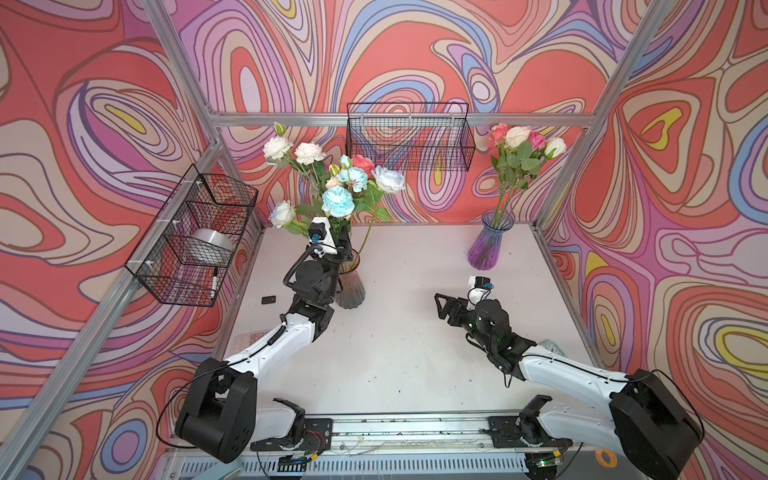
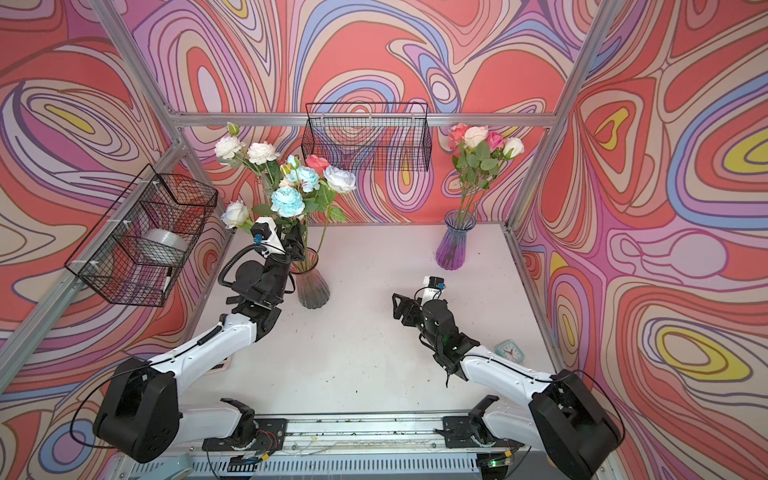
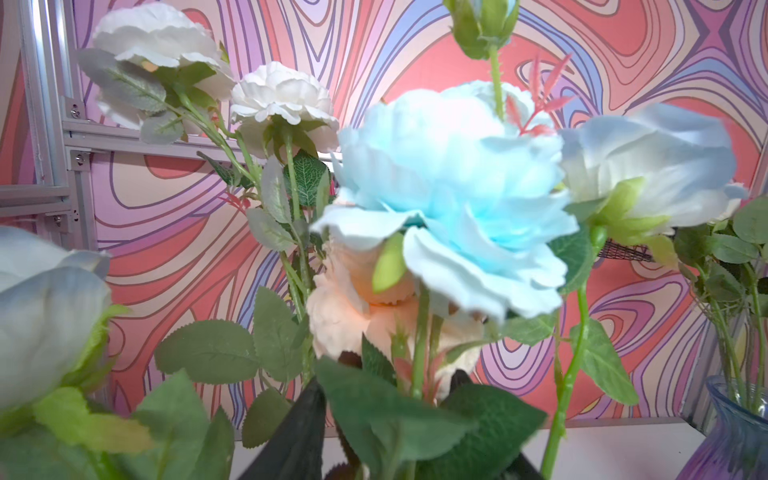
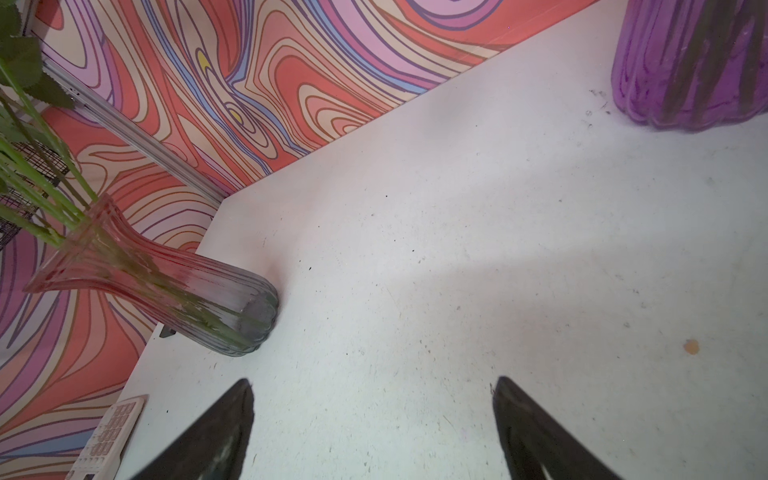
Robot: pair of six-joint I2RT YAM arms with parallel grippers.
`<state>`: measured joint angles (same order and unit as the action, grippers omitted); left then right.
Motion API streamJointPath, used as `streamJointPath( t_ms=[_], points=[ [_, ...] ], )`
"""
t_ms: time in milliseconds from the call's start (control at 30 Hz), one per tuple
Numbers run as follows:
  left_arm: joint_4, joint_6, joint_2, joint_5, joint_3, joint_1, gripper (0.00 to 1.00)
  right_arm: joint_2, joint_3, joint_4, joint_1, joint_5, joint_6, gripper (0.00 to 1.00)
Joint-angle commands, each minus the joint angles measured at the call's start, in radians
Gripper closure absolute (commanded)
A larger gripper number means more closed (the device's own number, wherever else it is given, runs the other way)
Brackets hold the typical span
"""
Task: Arrange the flowers into the vase
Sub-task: 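Push the pale-blue rose stem deeper into the pink-grey vase with the left gripper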
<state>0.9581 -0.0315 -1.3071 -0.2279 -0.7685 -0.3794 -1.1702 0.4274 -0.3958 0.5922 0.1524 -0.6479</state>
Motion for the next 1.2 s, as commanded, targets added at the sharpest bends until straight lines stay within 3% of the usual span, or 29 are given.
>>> streamJointPath(
  t_ms=[0,133,300,433,533,600,700,867,1033,1167],
  points=[
    [-0.011,-0.043,0.059,0.022,0.0,0.005,0.51,-0.005,-0.001,-0.006,-0.001,0.0,0.007,0.07],
    [-0.046,-0.083,0.136,0.019,0.033,0.004,0.38,-0.006,-0.003,-0.011,-0.001,-0.001,0.006,0.07],
    [-0.219,-0.114,0.247,0.055,0.038,0.005,0.27,-0.011,-0.001,-0.02,-0.002,-0.01,0.007,0.07],
    [-0.336,-0.126,0.331,0.043,0.061,0.004,0.27,-0.014,0.004,-0.022,-0.001,-0.017,0.007,0.07],
    [-0.36,-0.123,0.399,0.025,0.094,0.004,0.34,-0.014,0.001,-0.027,-0.001,-0.018,0.006,0.07],
    [-0.393,-0.118,0.435,0.003,0.084,0.004,0.45,-0.016,0.002,-0.029,-0.001,-0.022,0.004,0.07],
    [-0.524,-0.106,0.455,0.004,0.009,0.004,0.45,-0.017,0.005,-0.029,-0.001,-0.028,0.004,0.07],
    [-0.667,-0.1,0.397,0.068,-0.071,0.004,0.38,-0.023,0.003,-0.035,-0.002,-0.027,0.002,0.09],
    [-0.789,-0.08,0.285,0.184,-0.161,0.008,0.39,-0.018,0.003,-0.026,-0.002,-0.034,0.005,0.11],
    [-1.005,-0.053,0.192,0.231,-0.309,0.023,0.44,0.004,0.007,-0.003,-0.001,-0.025,0.021,0.12]
  ],
)
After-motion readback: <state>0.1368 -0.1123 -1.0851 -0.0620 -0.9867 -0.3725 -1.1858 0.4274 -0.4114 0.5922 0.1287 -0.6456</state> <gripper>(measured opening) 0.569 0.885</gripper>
